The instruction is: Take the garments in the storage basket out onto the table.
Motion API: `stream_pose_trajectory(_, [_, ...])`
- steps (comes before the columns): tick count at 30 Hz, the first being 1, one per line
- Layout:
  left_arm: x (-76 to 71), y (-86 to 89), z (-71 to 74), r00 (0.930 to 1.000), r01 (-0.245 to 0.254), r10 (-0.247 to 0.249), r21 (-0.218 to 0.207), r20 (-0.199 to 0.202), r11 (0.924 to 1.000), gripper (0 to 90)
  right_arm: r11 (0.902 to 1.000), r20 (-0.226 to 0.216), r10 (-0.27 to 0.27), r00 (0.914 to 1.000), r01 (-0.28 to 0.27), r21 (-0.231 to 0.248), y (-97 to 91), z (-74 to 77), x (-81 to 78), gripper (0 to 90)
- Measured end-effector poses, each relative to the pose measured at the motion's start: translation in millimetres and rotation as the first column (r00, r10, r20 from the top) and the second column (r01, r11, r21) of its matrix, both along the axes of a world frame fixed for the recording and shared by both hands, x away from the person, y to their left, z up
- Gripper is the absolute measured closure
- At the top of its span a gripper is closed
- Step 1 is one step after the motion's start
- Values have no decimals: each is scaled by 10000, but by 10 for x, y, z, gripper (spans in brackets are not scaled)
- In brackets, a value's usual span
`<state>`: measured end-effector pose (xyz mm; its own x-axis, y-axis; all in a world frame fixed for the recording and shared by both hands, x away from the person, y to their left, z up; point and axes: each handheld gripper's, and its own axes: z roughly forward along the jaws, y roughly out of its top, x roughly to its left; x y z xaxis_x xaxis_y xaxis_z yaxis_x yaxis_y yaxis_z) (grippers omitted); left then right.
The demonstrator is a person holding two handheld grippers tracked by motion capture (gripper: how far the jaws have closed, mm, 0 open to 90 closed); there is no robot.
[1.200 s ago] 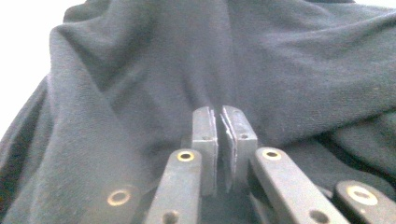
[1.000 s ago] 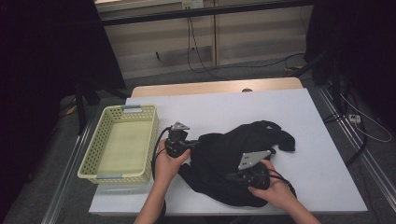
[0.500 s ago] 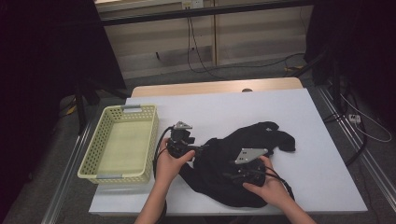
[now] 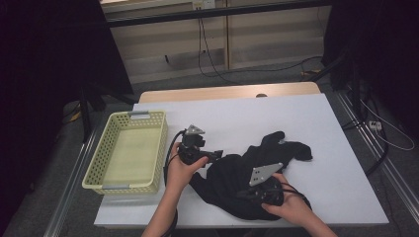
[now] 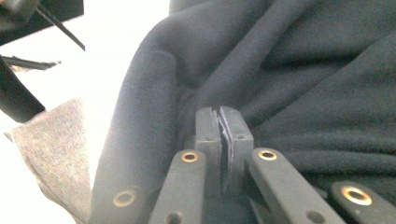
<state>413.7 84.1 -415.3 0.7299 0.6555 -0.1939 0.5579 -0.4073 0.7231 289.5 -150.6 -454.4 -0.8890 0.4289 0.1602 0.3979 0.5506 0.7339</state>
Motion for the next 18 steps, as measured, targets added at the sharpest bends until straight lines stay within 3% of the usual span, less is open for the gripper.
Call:
stream_pose_trajectory(2, [16,-94,-55,9998,181,-181,153,-28,9997,194,10000,60,-59,10000,59,37,-10,23,-28,851])
stream_pose_trajectory(5, [61,-239,-173,9987,486,-480,400,-162,9980,225,9996,-553,130,9984,-116,257,-56,18,-16,871])
stream_pose_trajectory(7, [82,-320,-264,9960,842,-826,492,-336,9952,263,9993,-632,289,9976,-274,249,-67,25,-29,868])
stream_pose_trajectory(10, [47,-417,-357,9898,1330,-1298,534,-591,9897,353,9996,-353,99,9993,-90,281,-80,29,-34,818])
stream_pose_trajectory(12, [15,-441,-352,9905,1281,-1249,550,-575,9902,369,9996,-175,-57,9998,62,293,-102,45,-24,748])
stream_pose_trajectory(14, [-14,-449,-336,9822,1599,-1564,263,-1041,9868,451,9973,182,-573,9982,564,462,-145,90,-8,639])
stream_pose_trajectory(15, [-39,-462,-341,9776,1796,-1764,176,-1151,9836,511,9954,389,-822,9959,802,520,-176,115,2,620])
stream_pose_trajectory(17, [-98,-502,-338,9810,1828,-1782,563,-769,9815,545,9875,872,-1503,9848,1453,611,-241,161,20,544])
stream_pose_trajectory(18, [-106,-510,-333,9790,1896,-1846,533,-871,9804,586,9823,1086,-1816,9774,1752,658,-271,176,32,534])
